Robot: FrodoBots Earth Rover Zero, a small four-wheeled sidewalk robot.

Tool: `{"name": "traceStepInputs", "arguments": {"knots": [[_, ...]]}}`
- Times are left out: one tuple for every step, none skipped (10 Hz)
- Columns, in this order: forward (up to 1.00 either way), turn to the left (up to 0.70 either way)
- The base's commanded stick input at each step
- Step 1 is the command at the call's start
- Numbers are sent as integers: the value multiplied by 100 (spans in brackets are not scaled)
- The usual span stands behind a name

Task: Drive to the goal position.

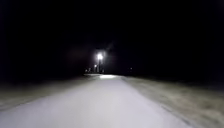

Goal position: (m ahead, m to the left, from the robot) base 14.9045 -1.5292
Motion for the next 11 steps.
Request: {"name": "traceStepInputs", "arguments": {"knots": [[100,0],[100,0],[100,0],[100,0],[100,11],[100,27],[100,27],[100,20],[100,11],[100,2],[100,0]]}}
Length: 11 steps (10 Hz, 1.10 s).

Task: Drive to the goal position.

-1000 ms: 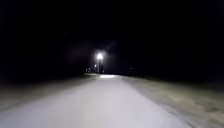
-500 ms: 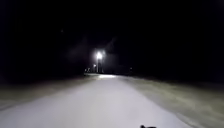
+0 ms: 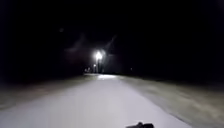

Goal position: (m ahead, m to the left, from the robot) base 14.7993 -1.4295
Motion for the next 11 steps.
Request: {"name": "traceStepInputs", "arguments": {"knots": [[100,0],[100,0],[100,0],[100,0],[100,0],[100,0],[100,0],[100,0],[100,0],[100,0],[100,0]]}}
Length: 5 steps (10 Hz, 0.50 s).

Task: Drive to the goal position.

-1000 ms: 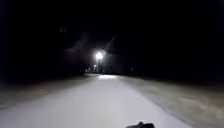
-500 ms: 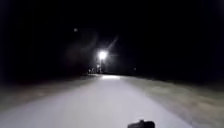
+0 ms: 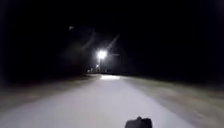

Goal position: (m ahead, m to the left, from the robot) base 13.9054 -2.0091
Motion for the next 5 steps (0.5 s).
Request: {"name": "traceStepInputs", "arguments": {"knots": [[100,0],[100,0],[100,0],[100,2],[100,27]]}}
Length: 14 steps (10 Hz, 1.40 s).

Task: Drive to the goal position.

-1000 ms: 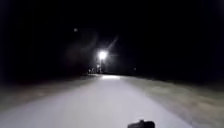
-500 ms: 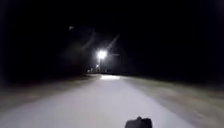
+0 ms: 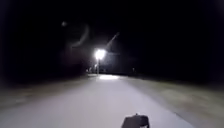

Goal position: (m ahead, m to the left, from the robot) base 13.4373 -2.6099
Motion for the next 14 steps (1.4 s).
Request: {"name": "traceStepInputs", "arguments": {"knots": [[100,27],[100,27],[100,27],[100,23],[100,9],[100,14],[100,25],[100,22],[100,19],[100,17],[100,14],[100,11],[100,8],[100,5]]}}
